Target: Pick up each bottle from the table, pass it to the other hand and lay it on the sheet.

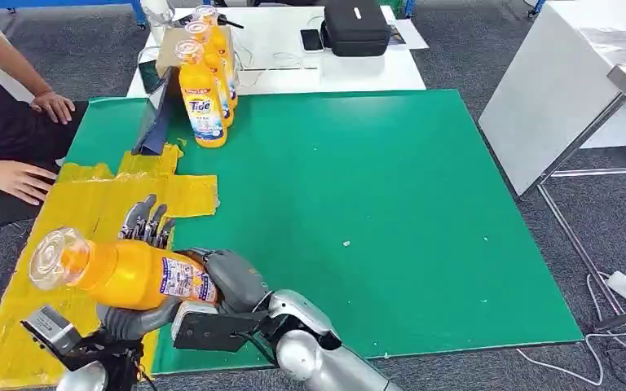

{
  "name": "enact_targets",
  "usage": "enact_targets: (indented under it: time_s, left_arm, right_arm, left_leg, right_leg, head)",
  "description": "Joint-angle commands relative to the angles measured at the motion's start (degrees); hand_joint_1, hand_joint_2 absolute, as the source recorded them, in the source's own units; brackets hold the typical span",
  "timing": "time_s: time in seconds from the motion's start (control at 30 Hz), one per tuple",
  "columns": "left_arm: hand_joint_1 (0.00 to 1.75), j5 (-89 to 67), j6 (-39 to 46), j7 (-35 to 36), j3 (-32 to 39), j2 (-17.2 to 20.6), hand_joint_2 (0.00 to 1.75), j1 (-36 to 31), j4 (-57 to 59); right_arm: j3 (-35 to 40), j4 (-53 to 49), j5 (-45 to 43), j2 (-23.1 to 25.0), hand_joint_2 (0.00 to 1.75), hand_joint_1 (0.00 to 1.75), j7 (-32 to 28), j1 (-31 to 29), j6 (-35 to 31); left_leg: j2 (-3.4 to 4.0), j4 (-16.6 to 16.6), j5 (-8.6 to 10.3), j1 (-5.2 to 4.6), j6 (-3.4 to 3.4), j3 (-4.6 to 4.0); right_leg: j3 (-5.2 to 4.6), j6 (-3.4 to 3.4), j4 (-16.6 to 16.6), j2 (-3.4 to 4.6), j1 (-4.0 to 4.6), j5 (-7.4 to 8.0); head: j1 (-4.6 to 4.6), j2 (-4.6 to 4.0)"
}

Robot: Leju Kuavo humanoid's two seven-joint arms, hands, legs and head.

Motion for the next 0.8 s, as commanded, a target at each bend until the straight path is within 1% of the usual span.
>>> enact_targets:
  time_s: [0.03,0.07,0.1,0.13,0.17,0.2,0.23,0.27,0.3,0.4,0.53,0.57,0.6,0.63,0.67,0.7,0.73,0.77,0.8]
  left_arm:
    - [0.00,-0.58,-0.44,0.16,-1.85,-0.05,1.75,-2.30,3.08]
    - [0.00,-0.82,-0.38,-0.03,-2.00,-0.02,1.75,-2.29,3.09]
    - [0.00,-1.17,-0.28,-0.22,-2.14,0.08,1.75,-2.30,3.03]
    - [0.00,-1.38,-0.22,-0.39,-2.25,0.15,1.75,-2.30,2.98]
    - [0.00,-1.89,-0.22,-0.69,-2.52,0.32,1.75,-2.29,2.86]
    - [0.00,-2.75,-0.14,-1.28,-2.89,0.60,1.75,-2.35,2.76]
    - [0.07,-3.70,0.37,-1.53,-3.05,0.69,1.75,-2.40,2.74]
    - [1.75,-3.74,0.53,-1.68,-3.09,0.48,1.75,-2.41,2.68]
    - [1.75,-3.74,0.53,-1.68,-3.09,0.48,1.75,-2.41,2.68]
    - [1.75,-3.74,0.53,-1.68,-3.09,0.48,1.75,-2.41,2.68]
    - [1.75,-3.83,0.30,-1.83,-3.34,0.66,1.75,-2.46,2.70]
    - [1.75,-4.69,0.42,-2.45,-3.67,0.98,1.75,-2.53,2.50]
    - [1.75,-4.93,0.52,-2.60,-3.73,0.98,1.75,-2.52,2.42]
    - [1.75,-4.93,0.48,-2.61,-3.85,0.92,1.75,-2.53,2.37]
    - [1.75,-4.91,0.34,-2.61,-3.95,1.00,1.75,-2.54,2.29]
    - [1.75,-4.91,0.20,-2.73,-4.01,1.06,1.75,-2.62,2.15]
    - [1.75,-4.87,0.22,-2.84,-3.96,1.00,1.75,-2.65,2.04]
    - [1.75,-4.72,0.15,-2.95,-3.81,0.93,1.75,-2.62,1.83]
    - [1.75,-4.58,0.10,-3.02,-3.68,0.89,1.75,-2.59,1.71]
  right_arm:
    - [8.24,5.37,0.24,-0.08,1.75,1.68,-0.51,-2.72,0.57]
    - [8.58,5.66,0.13,-0.02,1.75,1.71,-0.36,-2.84,0.53]
    - [8.64,5.83,0.04,-0.01,1.75,1.68,-0.29,-2.85,0.47]
    - [8.75,6.04,-0.06,-0.04,1.75,1.66,-0.21,-2.93,0.37]
    - [8.80,6.29,-0.10,-0.12,1.75,1.69,-0.19,-2.94,0.33]
    - [8.87,6.68,-0.16,-0.16,1.75,1.68,-0.18,-3.04,0.33]
    - [8.85,6.97,-0.19,-0.13,1.75,1.66,-0.18,-3.06,0.32]
    - [8.88,7.24,-0.19,-0.13,1.75,1.66,-0.18,-3.05,0.34]
    - [8.88,7.24,-0.19,-0.13,1.75,1.66,-0.18,-3.05,0.34]
    - [8.88,7.24,-0.19,-0.13,1.75,1.66,-0.18,-3.05,0.34]
    - [8.93,7.30,-0.19,-0.13,1.75,1.66,-0.18,-3.07,0.37]
    - [9.00,7.43,-0.19,-0.10,1.75,1.64,-0.18,-3.13,0.36]
    - [8.99,7.48,-0.19,-0.11,1.75,1.62,-0.18,-3.12,0.37]
    - [8.99,7.54,-0.19,-0.14,1.75,1.64,-0.18,-3.11,0.36]
    - [8.96,7.68,-0.16,-0.11,1.75,1.62,-0.19,-3.14,0.32]
    - [8.87,7.82,-0.13,-0.12,1.75,1.64,-0.20,-3.17,0.24]
    - [8.74,7.85,-0.12,-0.15,1.75,1.64,-0.21,-3.14,0.09]
    - [8.48,7.93,-0.07,-0.27,1.75,1.61,-0.21,-3.01,-0.09]
    - [8.29,8.02,-0.05,-0.35,1.75,1.61,-0.20,-2.95,-0.15]
  left_leg:
    - [-0.09,-0.10,-0.05,0.05,-0.10,0.32]
    - [-0.07,-0.07,-0.04,0.05,-0.09,0.23]
    - [-0.07,-0.10,-0.06,0.07,-0.11,0.33]
    - [-0.07,-0.09,-0.02,0.04,-0.07,0.21]
    - [-0.10,-0.07,-0.07,0.08,-0.10,0.32]
    - [-0.10,-0.08,-0.02,0.05,-0.06,0.20]
    - [-0.12,-0.13,-0.06,0.07,-0.10,0.37]
    - [-0.12,-0.10,-0.03,0.05,-0.07,0.26]
    - [-0.08,-0.07,-0.01,0.08,-0.05,0.17]
    - [-0.15,-0.11,-0.05,0.07,-0.08,0.35]
    - [-0.11,-0.08,-0.01,0.06,-0.05,0.19]
    - [-0.16,-0.11,-0.06,0.07,-0.09,0.36]
    - [-0.10,-0.07,-0.01,0.06,-0.06,0.17]
    - [-0.15,-0.10,-0.04,0.07,-0.09,0.31]
    - [-0.14,-0.08,-0.02,0.07,-0.07,0.22]
    - [-0.11,-0.07,0.00,0.05,-0.06,0.16]
    - [-0.17,-0.11,-0.03,0.07,-0.09,0.29]
    - [-0.14,-0.06,-0.01,0.06,-0.06,0.16]
    - [-0.17,-0.08,-0.04,0.09,-0.09,0.27]
  right_leg:
    - [0.28,-0.20,-0.03,0.12,0.02,-0.10]
    - [0.21,-0.15,-0.02,0.10,0.03,-0.07]
    - [0.30,-0.20,-0.04,0.14,0.05,-0.09]
    - [0.18,-0.12,-0.04,0.08,0.03,-0.05]
    - [0.29,-0.18,-0.03,0.12,0.06,-0.10]
    - [0.18,-0.11,-0.04,0.05,0.04,-0.05]
    - [0.33,-0.18,-0.05,0.10,0.05,-0.10]
    - [0.23,-0.13,-0.04,0.05,0.03,-0.08]
    - [0.16,-0.09,-0.05,0.04,0.06,-0.04]
    - [0.33,-0.16,-0.06,0.06,0.04,-0.10]
    - [0.18,-0.11,-0.04,0.01,0.04,-0.05]
    - [0.34,-0.18,-0.04,0.05,0.03,-0.12]
    - [0.17,-0.11,-0.04,0.02,0.04,-0.05]
    - [0.29,-0.17,-0.03,0.04,0.04,-0.11]
    - [0.22,-0.13,-0.04,0.01,0.05,-0.07]
    - [0.14,-0.10,-0.04,0.00,0.04,-0.05]
    - [0.27,-0.16,-0.04,0.02,0.04,-0.09]
    - [0.15,-0.11,-0.03,-0.02,0.04,-0.06]
    - [0.26,-0.16,-0.04,0.01,0.06,-0.09]
  head:
    - [0.00,0.00]
    - [-0.02,0.00]
    - [-0.02,0.00]
    - [-0.02,0.00]
    - [0.00,0.00]
    - [-0.02,0.00]
    - [-0.02,0.00]
    - [-0.02,0.00]
    - [0.00,0.00]
    - [-0.02,0.00]
    - [-0.02,0.00]
    - [0.00,0.00]
    - [-0.02,0.00]
    - [-0.02,0.00]
    - [0.00,0.00]
    - [-0.02,0.00]
    - [-0.02,0.00]
    - [-0.02,0.00]
    - [0.00,0.00]
